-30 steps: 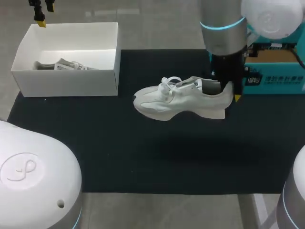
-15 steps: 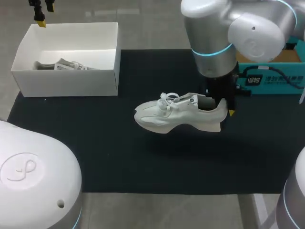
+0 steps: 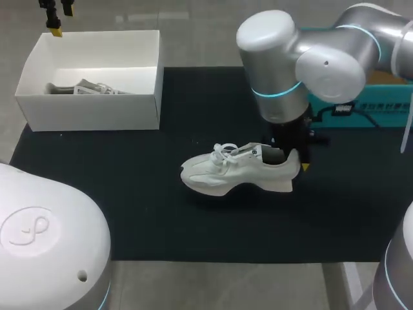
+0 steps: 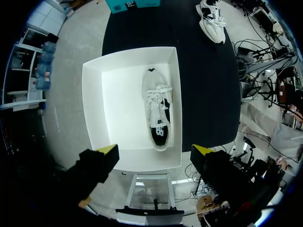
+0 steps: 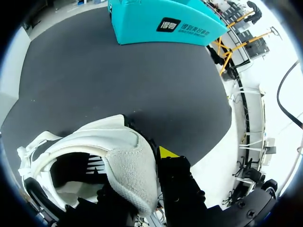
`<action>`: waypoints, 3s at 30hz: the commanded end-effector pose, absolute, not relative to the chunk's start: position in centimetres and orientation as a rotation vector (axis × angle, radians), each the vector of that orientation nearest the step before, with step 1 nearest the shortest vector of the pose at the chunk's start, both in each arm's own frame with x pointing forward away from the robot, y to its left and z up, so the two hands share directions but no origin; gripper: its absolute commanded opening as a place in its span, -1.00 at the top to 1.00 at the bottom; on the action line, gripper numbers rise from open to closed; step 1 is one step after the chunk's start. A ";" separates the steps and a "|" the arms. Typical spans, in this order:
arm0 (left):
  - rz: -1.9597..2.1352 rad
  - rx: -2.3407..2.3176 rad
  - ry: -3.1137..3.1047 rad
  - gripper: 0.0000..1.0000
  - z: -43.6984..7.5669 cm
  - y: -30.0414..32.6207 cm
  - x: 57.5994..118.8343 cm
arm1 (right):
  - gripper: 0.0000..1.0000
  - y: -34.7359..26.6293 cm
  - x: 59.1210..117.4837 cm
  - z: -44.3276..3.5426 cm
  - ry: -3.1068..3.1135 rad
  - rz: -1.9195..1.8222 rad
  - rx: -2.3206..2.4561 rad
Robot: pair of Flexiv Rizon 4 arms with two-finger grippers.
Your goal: Take the shoe out of the shoebox, open the shoe tongue, remove and reinsert the insole, then place the shoe into the shoebox
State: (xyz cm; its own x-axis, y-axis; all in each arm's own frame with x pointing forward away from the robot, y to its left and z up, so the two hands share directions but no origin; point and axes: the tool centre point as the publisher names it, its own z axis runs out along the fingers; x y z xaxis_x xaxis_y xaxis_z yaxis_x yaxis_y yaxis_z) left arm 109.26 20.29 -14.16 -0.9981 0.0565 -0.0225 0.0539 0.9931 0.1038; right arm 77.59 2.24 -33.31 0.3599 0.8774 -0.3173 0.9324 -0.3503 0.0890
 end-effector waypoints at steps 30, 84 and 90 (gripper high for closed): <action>0.162 0.088 3.110 -1.00 -14.1 20.3 109.2 | 1.00 1.7 75.7 -38.4 1.539 -0.325 2.457; 0.162 0.088 3.110 -1.00 -14.1 20.3 109.2 | -1.00 6.9 77.1 -25.9 2.029 0.439 2.154; 0.162 0.088 3.110 -1.00 -14.1 20.3 109.2 | -1.00 5.5 76.4 -25.1 2.459 0.568 1.709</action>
State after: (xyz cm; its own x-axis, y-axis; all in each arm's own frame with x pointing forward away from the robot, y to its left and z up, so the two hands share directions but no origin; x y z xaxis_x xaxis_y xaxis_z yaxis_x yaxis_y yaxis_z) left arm 109.26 20.29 -14.16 -0.9981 0.0566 -0.0225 0.0540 0.9931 0.1038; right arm 76.98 6.59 -25.75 -0.0563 0.9981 0.0243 0.9501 0.0461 0.3084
